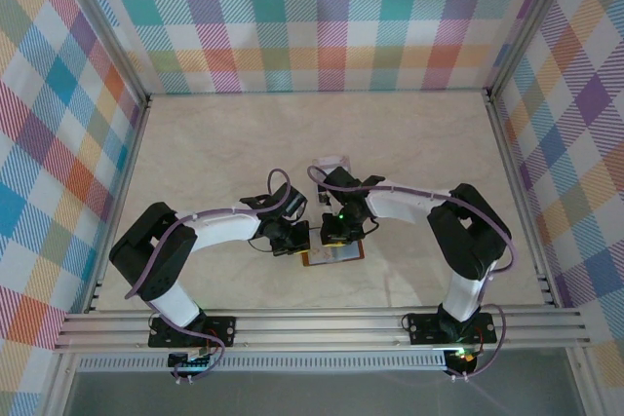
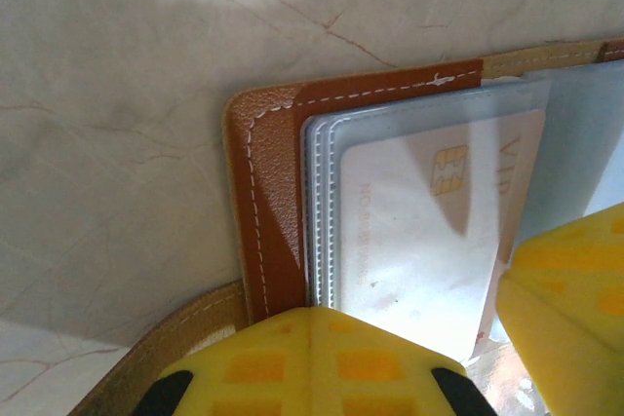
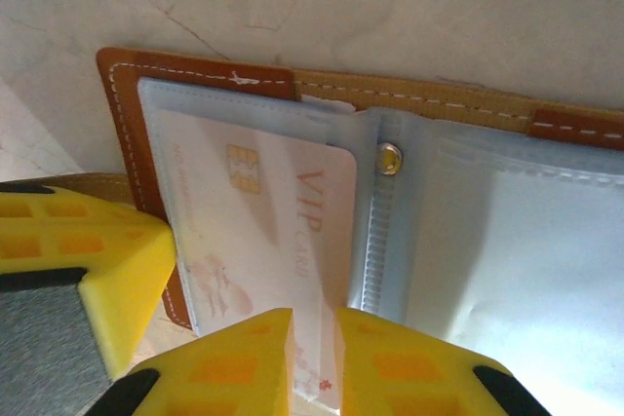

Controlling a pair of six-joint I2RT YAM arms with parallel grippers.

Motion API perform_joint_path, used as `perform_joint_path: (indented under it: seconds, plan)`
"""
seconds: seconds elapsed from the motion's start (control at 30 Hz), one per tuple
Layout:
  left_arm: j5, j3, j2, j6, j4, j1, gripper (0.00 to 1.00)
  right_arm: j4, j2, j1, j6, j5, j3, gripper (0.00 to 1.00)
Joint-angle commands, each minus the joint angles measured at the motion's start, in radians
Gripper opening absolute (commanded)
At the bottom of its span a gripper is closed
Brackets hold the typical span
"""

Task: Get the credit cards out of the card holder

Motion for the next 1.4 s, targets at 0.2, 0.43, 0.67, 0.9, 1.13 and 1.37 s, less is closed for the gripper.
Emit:
perform_joint_path:
  seconds: [0.2,0.43,0.67,0.9,1.13,1.37]
  plan:
    - [-0.061,0.02,0.032,0.025,-0.075,-0.005,0.02,0.004,0.022,-0.008,-0.016,0.036,-0.016,0.2]
    - [-0.064,0.023,0.03,0.027,-0.082,-0.004,0.02,-0.023,0.021,-0.009,-0.018,0.076,-0.012,0.22]
    - [-0.066,0.022,0.027,0.027,-0.085,-0.005,0.02,-0.037,0.019,-0.008,-0.021,0.095,-0.011,0.22]
    - [-0.069,0.023,0.017,0.027,-0.088,-0.005,0.02,-0.053,-0.004,-0.009,-0.018,0.106,-0.005,0.26]
    - [-0.074,0.057,-0.026,0.028,-0.12,-0.005,0.02,-0.027,-0.041,-0.008,-0.007,0.057,-0.013,0.29]
    - [-0.026,0.071,-0.027,0.016,-0.085,-0.011,0.02,0.006,-0.033,-0.01,-0.003,0.025,-0.02,0.27]
